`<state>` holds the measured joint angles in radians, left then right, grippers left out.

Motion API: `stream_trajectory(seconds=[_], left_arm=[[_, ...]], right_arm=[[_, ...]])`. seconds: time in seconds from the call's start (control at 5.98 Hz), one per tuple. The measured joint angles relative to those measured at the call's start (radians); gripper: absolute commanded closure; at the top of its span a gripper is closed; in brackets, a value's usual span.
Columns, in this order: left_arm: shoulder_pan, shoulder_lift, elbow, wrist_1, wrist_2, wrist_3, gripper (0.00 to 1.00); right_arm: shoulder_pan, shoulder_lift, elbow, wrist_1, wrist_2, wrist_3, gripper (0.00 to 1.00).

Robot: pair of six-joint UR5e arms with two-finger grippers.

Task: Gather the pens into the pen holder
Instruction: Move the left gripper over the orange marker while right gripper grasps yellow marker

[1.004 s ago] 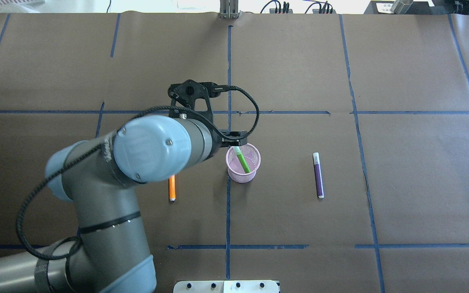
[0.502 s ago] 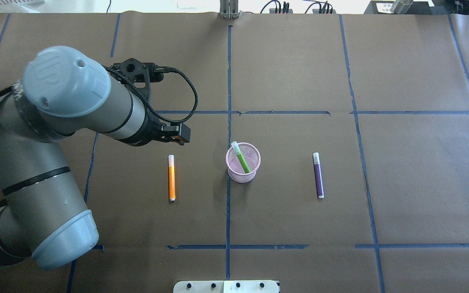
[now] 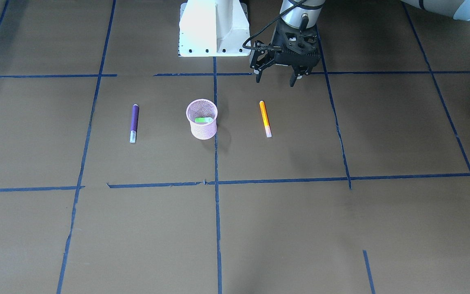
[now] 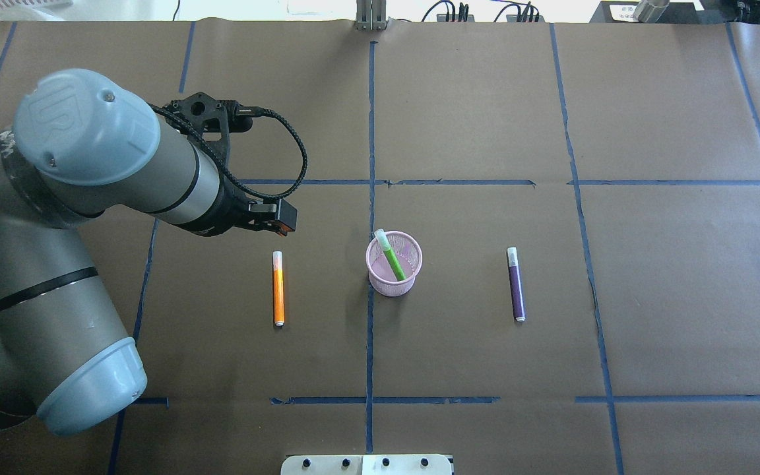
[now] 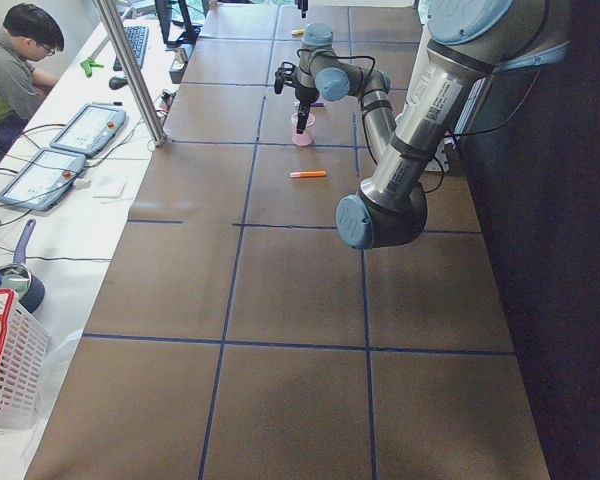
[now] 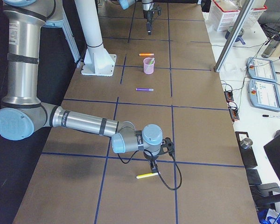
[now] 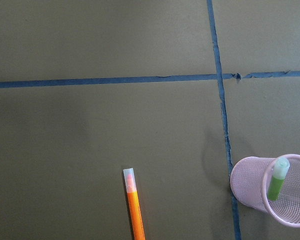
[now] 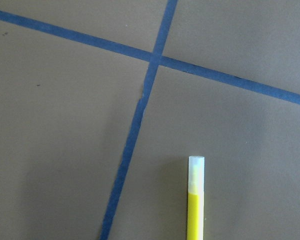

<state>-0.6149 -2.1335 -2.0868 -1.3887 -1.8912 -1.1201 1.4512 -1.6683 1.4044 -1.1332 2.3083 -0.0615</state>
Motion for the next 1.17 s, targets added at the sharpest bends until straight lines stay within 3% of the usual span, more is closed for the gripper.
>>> stream_trajectory(seconds=[0.33, 0.5, 1.17], left_arm=[[0.000, 0.001, -0.001, -0.002, 0.000, -0.003, 0.07], [0.001, 0.002, -0.001, -0.004, 0.000, -0.004, 0.07], [0.004, 0.006, 0.000, -0.007, 0.000, -0.006, 0.06]], right_arm=[[-0.023, 0.076, -0.187, 0.114, -0.006, 0.002, 0.04], [-0.037, 0.094, -0.223, 0.125, -0.014, 0.002, 0.10], [-0.066, 0.101, -0.253, 0.129, -0.032, -0.004, 0.37]])
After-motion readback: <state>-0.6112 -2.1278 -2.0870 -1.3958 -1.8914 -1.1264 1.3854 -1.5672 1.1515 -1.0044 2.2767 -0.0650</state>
